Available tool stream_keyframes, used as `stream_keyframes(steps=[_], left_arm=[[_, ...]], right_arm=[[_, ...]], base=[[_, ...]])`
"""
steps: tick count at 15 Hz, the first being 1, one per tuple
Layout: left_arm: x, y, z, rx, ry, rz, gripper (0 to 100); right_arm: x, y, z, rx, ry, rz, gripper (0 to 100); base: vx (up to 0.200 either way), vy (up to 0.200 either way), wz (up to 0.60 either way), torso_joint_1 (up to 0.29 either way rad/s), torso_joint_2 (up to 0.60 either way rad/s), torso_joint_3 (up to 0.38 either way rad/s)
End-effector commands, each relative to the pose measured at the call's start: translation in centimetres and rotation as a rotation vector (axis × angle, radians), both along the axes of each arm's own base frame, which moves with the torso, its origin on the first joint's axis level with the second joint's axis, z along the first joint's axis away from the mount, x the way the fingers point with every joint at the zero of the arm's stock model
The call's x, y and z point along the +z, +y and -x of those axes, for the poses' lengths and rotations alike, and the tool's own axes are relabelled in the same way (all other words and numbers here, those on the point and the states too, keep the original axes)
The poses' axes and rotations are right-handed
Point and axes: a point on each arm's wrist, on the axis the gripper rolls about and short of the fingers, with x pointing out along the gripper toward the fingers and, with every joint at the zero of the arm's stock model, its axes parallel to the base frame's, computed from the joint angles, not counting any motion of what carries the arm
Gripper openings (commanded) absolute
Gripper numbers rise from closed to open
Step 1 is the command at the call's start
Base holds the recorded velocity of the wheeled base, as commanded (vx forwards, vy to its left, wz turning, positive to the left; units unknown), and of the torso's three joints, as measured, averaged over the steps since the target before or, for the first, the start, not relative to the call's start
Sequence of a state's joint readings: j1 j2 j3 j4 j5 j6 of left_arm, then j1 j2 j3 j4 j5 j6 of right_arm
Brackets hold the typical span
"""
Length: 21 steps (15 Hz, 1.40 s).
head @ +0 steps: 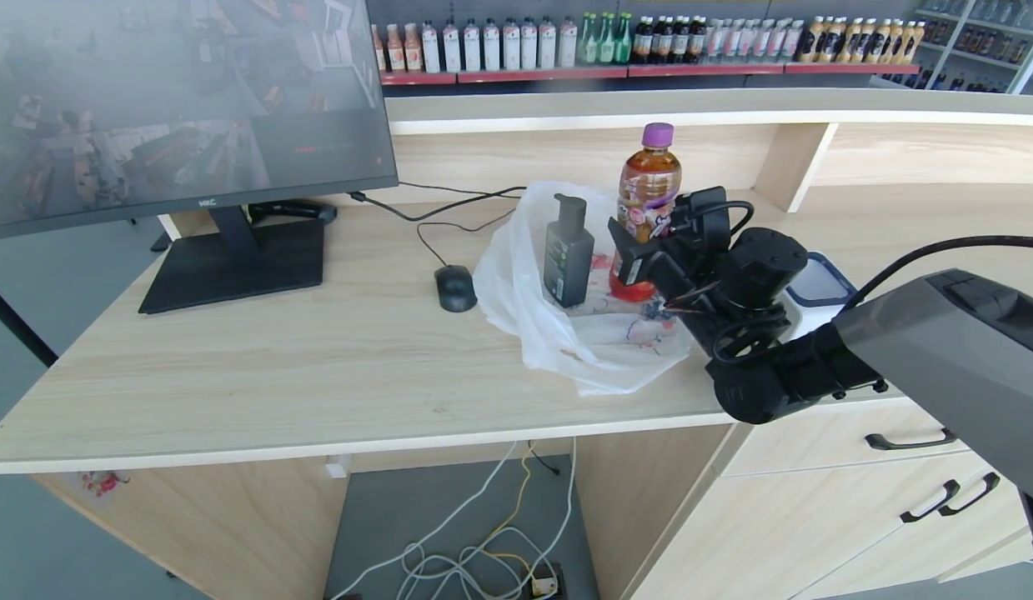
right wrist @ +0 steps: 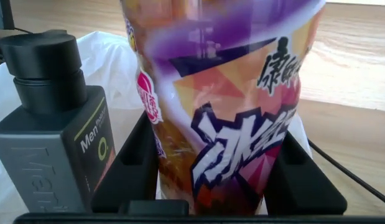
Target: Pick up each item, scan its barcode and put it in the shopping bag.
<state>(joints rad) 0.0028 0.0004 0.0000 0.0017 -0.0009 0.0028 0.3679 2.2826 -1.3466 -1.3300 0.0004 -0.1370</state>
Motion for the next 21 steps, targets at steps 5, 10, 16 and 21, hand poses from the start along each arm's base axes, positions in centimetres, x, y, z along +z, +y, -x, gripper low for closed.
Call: stream_keyframes(steps=[5,10,16,21], left_arm=[[0.0,0.0,0.0,0.001,-0.001,0.0,100],[0.0,0.0,0.0,0.001,-0.001,0.0,100],[0.0,0.0,0.0,0.0,-0.001,0.0,100],[0.0,0.0,0.0,0.001,-0.001,0.0,100]], right_arm=[[-0.6,0.1,-0.2,-0.001,0.015,0.008,0],[-1.0,0.4,-0.1,0.004,0.024,0.01,0],[-1.8,0.4,-0.1,0.005,0.039,0.01,0],[-2.1,0.5,0.0,0.014,0.045,-0.01,0]], base=[[0.0,0.0,0.0,0.0,0.0,0.0],[0.0,0.0,0.0,0.0,0.0,0.0],[0.0,0.0,0.0,0.0,0.0,0.0],[0.0,0.0,0.0,0.0,0.0,0.0]])
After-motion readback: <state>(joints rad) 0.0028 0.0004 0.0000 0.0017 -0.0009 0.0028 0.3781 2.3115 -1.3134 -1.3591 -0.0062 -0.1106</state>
